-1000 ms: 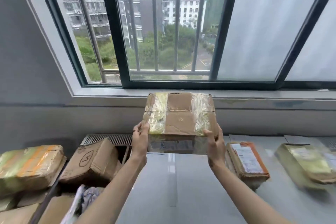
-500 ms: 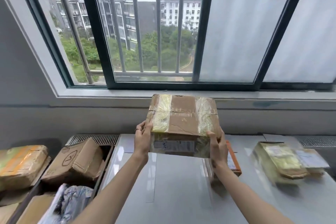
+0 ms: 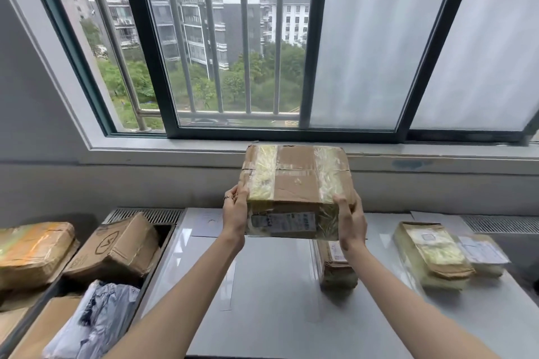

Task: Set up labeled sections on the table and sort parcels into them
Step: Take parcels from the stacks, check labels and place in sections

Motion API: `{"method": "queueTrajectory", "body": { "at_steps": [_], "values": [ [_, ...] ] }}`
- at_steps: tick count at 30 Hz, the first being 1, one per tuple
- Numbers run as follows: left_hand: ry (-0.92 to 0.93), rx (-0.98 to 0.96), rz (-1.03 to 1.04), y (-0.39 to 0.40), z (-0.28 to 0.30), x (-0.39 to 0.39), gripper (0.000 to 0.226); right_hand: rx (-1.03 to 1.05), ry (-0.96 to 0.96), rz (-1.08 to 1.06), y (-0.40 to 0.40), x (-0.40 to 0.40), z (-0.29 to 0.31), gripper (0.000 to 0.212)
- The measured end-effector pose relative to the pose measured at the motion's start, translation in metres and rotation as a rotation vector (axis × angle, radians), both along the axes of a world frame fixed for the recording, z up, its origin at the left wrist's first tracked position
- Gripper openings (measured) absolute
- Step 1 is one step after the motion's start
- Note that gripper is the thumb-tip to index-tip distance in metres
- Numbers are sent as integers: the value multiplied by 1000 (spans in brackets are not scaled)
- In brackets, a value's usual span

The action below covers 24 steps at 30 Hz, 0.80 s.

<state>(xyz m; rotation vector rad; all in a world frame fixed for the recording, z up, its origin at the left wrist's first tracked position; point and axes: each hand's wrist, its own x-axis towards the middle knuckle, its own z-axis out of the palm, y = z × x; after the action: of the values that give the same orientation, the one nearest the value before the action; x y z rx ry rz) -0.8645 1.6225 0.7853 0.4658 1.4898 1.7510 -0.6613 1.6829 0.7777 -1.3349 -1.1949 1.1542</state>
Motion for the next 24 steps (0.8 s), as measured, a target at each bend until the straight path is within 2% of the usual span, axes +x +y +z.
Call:
{"method": "queueTrajectory", "body": {
  "at_steps": [4, 11, 17, 20, 22, 24],
  "values": [
    [10, -29, 17, 7, 3, 25, 29, 4, 6, 36, 12, 24, 1, 77],
    [57, -29, -34, 8, 16, 55, 55, 26, -42, 68, 36, 55, 8, 83],
    [223, 73, -90, 10, 34, 54, 56, 72, -80, 37, 59, 64, 25, 97],
    [244, 138, -164, 16, 45, 48, 52, 68, -108, 25, 69, 65, 29, 95],
    [293, 151, -207, 19, 48, 44, 48, 82, -124, 9, 69, 65, 34, 98],
    [302, 123, -222, 19, 49, 38, 55, 104, -136, 13, 66, 66, 38, 101]
  ]
}}
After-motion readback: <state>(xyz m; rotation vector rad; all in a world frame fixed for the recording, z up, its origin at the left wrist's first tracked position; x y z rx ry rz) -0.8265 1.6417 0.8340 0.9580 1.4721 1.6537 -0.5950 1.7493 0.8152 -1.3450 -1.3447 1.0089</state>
